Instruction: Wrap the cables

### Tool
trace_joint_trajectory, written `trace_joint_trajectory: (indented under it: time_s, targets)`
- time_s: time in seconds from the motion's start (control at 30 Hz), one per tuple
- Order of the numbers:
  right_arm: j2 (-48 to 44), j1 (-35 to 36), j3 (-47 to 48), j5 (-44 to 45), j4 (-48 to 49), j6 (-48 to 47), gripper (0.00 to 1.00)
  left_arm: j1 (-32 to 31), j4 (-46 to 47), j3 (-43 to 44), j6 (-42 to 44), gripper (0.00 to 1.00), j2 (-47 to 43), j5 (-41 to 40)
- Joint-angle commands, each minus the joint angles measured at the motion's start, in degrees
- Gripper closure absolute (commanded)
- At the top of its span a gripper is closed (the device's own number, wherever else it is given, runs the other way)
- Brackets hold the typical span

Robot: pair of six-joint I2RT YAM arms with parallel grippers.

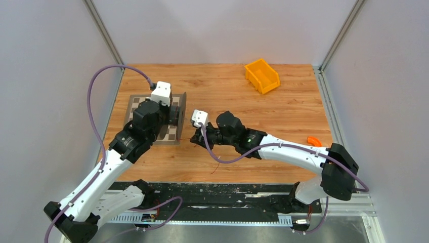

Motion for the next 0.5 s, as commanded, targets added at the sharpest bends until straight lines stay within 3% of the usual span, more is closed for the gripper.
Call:
trace_joint_trajectory:
  time_s: [0.0,0.3,0.47]
  targets:
    - [-5.34,0.14,-3.54,3.41,2.73,-6.74,1.0,0.28,-4.19,3.14,5.23,1.0,1.06,-7.38]
    - [-10.44,2.59,-9.35,23.93,6.88,-15.29,1.0,0.34,-8.2,6.45,2.32,1.0,4.32,-9.06]
    - [-12.87,2.58,-14.11,32.74,14.78,-21.01,1.0,0.29,-10.34,6.89,1.45,1.0,4.29,-4.2]
